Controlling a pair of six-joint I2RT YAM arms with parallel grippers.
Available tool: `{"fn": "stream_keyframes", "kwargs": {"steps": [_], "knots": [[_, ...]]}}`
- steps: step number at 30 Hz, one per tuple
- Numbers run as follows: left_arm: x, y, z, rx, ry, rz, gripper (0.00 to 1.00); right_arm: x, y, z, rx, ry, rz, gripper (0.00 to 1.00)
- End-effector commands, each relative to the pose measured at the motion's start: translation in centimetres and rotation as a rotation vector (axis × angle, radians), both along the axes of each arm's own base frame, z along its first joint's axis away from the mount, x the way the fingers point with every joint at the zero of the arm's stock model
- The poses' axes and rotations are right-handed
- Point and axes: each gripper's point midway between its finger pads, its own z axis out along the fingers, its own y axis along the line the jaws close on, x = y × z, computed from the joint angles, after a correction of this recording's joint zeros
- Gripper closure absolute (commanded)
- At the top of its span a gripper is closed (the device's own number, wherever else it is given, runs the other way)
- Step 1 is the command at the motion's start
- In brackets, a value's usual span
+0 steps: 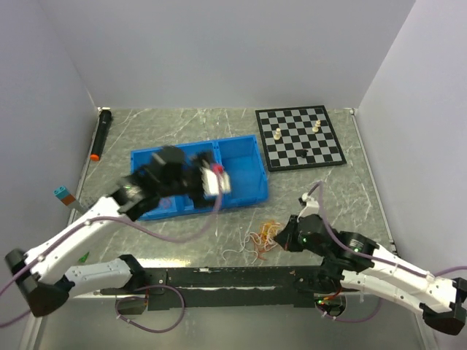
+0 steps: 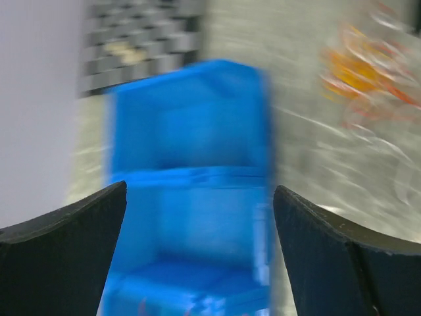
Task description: Untangle the cables
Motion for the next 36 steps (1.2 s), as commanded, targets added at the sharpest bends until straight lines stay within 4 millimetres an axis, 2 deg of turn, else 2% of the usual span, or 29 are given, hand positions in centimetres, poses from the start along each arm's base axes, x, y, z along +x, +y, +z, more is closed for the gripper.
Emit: {"fn": "stream_keyframes", "kwargs": {"steps": [1, 5, 8, 9, 10, 14, 20, 25, 30, 33, 36], "knots": [[-2.9, -4.1, -6.6, 0.167, 0.054, -0.222, 0.04, -2.4, -2.3, -4.4, -0.107, 0.196, -0.126, 1.00], [-2.6, -8.3, -10.1, 0.194, 0.124, -0.297, 0.06, -2.6, -2.7, -4.8, -0.164, 0.208, -0.130, 1.00], [-1.5, -11.5, -12.0, 0.166, 0.135, -0.326, 0.07, -2.5, -2.8, -4.5, -0.164, 0.195, -0.128, 1.00], [-1.5, -12.3, -11.8, 0.151, 0.127, -0.341, 0.06, -2.5, -2.8, -4.5, -0.161, 0.193, -0.127, 1.00], [-1.5, -13.2, -13.0, 0.161, 0.144, -0.362, 0.06, -2.6, -2.9, -4.5, -0.156, 0.193, -0.127, 1.00], [-1.6, -17.0, -13.3, 0.111, 0.146, -0.429, 0.05, -2.8, -3.5, -4.7, -0.153, 0.194, -0.137, 1.00], [-2.8, -21.0, -14.6, 0.064, 0.223, -0.533, 0.08, -2.3, -3.9, -4.1, -0.128, 0.156, -0.153, 1.00], [-5.0, -21.1, -16.6, 0.117, 0.345, -0.639, 0.21, -2.3, -4.2, -4.2, -0.148, 0.163, -0.165, 1.00], [-6.5, -20.0, -18.8, 0.204, 0.389, -0.724, 0.44, -2.1, -4.3, -3.6, -0.144, 0.145, -0.170, 1.00], [-7.2, -19.3, -19.8, 0.259, 0.423, -0.763, 0.46, -2.0, -4.3, -3.6, -0.136, 0.142, -0.171, 1.00], [-7.3, -19.2, -20.0, 0.261, 0.411, -0.770, 0.45, -2.0, -4.1, -3.5, -0.133, 0.143, -0.168, 1.00]]}}
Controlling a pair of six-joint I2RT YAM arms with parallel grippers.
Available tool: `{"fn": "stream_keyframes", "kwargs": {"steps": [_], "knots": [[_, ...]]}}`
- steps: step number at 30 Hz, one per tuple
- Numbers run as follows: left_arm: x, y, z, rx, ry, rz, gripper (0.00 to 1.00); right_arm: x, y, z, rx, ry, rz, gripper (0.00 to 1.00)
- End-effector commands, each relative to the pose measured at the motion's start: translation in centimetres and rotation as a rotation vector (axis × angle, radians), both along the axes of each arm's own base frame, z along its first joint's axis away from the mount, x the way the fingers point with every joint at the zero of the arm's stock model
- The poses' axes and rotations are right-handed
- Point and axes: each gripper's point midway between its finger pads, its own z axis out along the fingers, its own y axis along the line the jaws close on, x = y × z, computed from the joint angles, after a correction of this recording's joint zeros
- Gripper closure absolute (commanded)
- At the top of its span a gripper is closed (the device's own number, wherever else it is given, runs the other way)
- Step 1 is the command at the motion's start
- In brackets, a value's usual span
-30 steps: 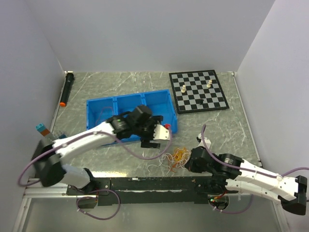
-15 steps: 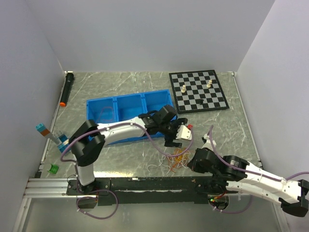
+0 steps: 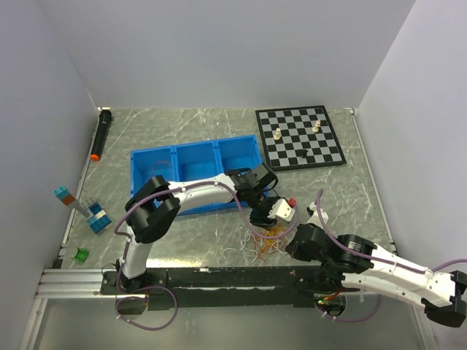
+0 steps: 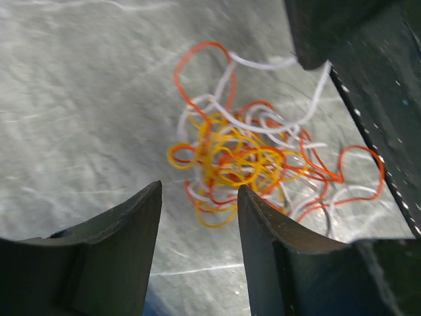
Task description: Untangle the cables
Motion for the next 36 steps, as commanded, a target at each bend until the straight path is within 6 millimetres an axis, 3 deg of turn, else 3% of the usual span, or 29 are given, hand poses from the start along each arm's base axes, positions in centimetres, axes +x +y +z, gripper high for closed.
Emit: {"fn": "stream_keyframes", "kwargs": {"steps": [1, 9, 18, 21, 24, 31, 33, 36], "knots": [[-1.7, 0.0, 0.8, -0.020, 0.024, -0.094, 0.45, 0.5, 0.4, 1.5, 0.027, -0.031, -0.010, 1.00], [-2.2, -1.6, 1.7, -0.054, 0.053, -0.067, 0.51, 0.8, 0.4, 1.8, 0.031, -0.047, -0.015, 1.00], [-2.3, -2.8, 1.6, -0.073, 0.052, -0.029, 0.68, 1.1, 0.7, 2.3, 0.051, -0.066, -0.015, 1.00], [-2.0, -2.9, 1.5, -0.078, 0.047, -0.004, 0.68, 1.2, 1.0, 2.5, 0.062, -0.075, -0.013, 1.00], [-2.2, -2.7, 1.3, -0.068, 0.046, -0.004, 0.70, 1.3, 1.1, 2.6, 0.061, -0.079, -0.013, 1.00], [-1.9, -1.1, 0.6, -0.034, -0.003, 0.020, 0.99, 1.4, 1.0, 2.8, 0.066, -0.088, -0.013, 1.00], [-1.2, -0.2, 0.7, -0.020, -0.018, 0.055, 0.99, 1.5, 1.1, 3.1, 0.068, -0.093, -0.011, 1.00], [1.2, 1.5, 2.7, -0.033, -0.046, 0.178, 0.99, 1.8, 1.5, 3.3, 0.062, -0.107, 0.001, 1.00]]}}
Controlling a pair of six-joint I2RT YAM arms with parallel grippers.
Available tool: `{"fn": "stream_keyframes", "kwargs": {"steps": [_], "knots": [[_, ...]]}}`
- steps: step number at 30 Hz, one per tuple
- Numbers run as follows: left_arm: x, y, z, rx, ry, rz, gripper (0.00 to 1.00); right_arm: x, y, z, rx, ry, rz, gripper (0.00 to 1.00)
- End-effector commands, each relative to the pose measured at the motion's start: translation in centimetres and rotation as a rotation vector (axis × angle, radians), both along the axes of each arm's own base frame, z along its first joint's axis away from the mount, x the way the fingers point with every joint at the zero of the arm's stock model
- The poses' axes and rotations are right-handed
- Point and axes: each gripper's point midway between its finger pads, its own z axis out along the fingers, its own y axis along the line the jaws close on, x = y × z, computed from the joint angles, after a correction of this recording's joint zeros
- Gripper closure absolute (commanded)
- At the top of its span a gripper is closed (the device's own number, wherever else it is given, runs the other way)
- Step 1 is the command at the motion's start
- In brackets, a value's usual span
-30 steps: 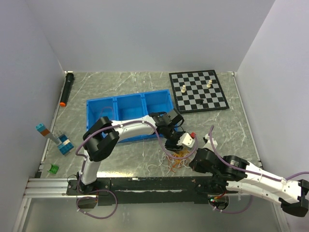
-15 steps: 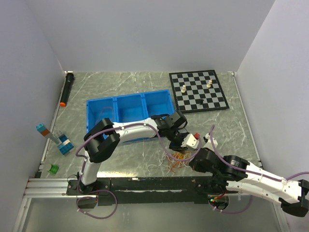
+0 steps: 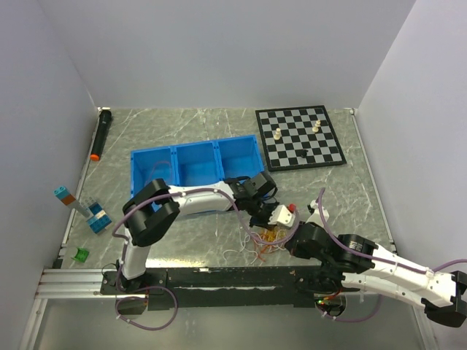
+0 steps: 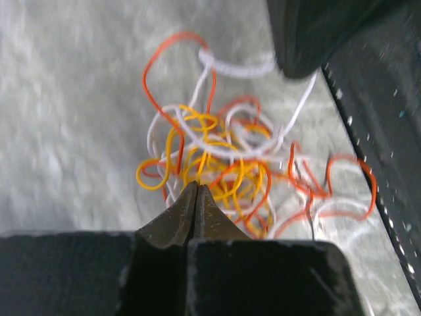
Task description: Untangle the cables
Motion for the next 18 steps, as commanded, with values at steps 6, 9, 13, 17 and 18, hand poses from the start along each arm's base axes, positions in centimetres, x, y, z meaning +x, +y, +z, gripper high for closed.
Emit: {"fn": "stream_keyframes", "kwargs": {"steps": [6, 9, 13, 17, 18], "knots": [[6.6, 7.4, 13.3, -0.148, -0.095, 0.377, 0.99, 2.1, 2.1, 2.8, 0.000, -0.094, 0.029, 1.00], [5.8, 10.3, 17.9, -0.202, -0.114, 0.430, 0.99, 2.6, 2.3, 3.3, -0.015, -0.116, 0.028, 1.00], [2.4, 14.3, 22.3, -0.235, -0.137, 0.429, 0.99, 3.3, 2.5, 3.5, -0.032, -0.122, 0.016, 1.00], [0.5, 18.4, 27.8, -0.309, -0.261, 0.454, 0.99, 4.1, 2.4, 3.1, -0.060, -0.092, -0.014, 1.00], [0.3, 19.4, 29.6, -0.340, -0.297, 0.484, 0.99, 4.3, 2.4, 2.7, -0.067, -0.077, -0.020, 1.00]]}}
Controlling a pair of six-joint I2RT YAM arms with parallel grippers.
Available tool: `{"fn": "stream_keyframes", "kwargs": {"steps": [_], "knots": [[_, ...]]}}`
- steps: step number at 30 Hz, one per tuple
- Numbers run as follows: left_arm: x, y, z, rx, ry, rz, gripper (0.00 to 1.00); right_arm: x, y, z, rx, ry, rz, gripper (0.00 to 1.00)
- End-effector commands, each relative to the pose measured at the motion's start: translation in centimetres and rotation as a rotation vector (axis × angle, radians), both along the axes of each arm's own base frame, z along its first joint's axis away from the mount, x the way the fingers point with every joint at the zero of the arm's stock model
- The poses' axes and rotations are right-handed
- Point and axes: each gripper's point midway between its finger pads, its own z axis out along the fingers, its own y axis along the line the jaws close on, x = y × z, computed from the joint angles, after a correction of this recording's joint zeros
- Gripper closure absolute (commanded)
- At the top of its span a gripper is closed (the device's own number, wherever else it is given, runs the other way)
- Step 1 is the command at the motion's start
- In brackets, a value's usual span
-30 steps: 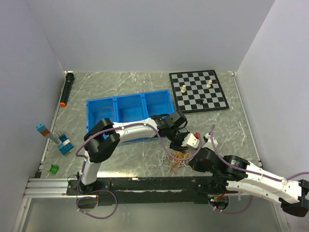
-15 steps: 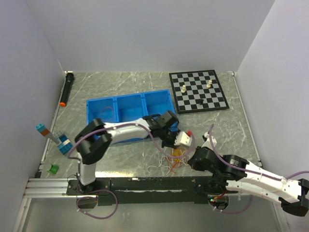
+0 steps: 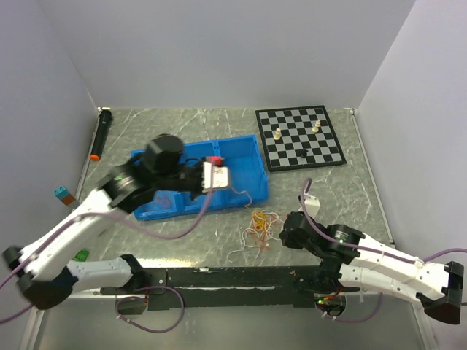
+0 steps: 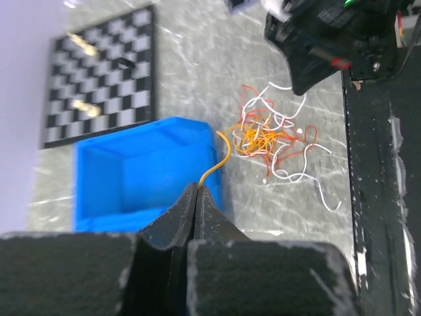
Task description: Untangle the cables
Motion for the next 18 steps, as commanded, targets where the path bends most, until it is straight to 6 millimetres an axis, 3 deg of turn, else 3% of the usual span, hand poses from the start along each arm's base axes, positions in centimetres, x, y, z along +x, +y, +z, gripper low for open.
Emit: {"fn": "stream_keyframes", "kwargs": {"steps": [1, 3, 10, 15, 18], "knots": [[-1.7, 4.7, 5.2, -0.028, -0.092, 0.095, 0.99, 1.7, 0.7, 0.8, 0.005, -0.007, -0.032, 1.00], [-1.8, 6.4, 8.9, -0.096, -0.177, 0.157, 0.99, 1.9, 0.5, -0.3, -0.012, 0.023, -0.046, 1.00], [-0.4, 14.0, 25.4, -0.545, -0.580, 0.521, 0.99, 0.5, 0.2, -4.3, -0.059, 0.127, -0.070, 1.00], [-1.7, 19.4, 34.0, -0.805, -0.697, 0.699, 0.99, -0.4, 0.2, -5.5, -0.098, 0.151, -0.069, 1.00], [-2.6, 22.1, 37.7, -0.928, -0.779, 0.778, 0.99, -1.1, -0.1, -6.2, -0.123, 0.170, -0.071, 1.00]]}}
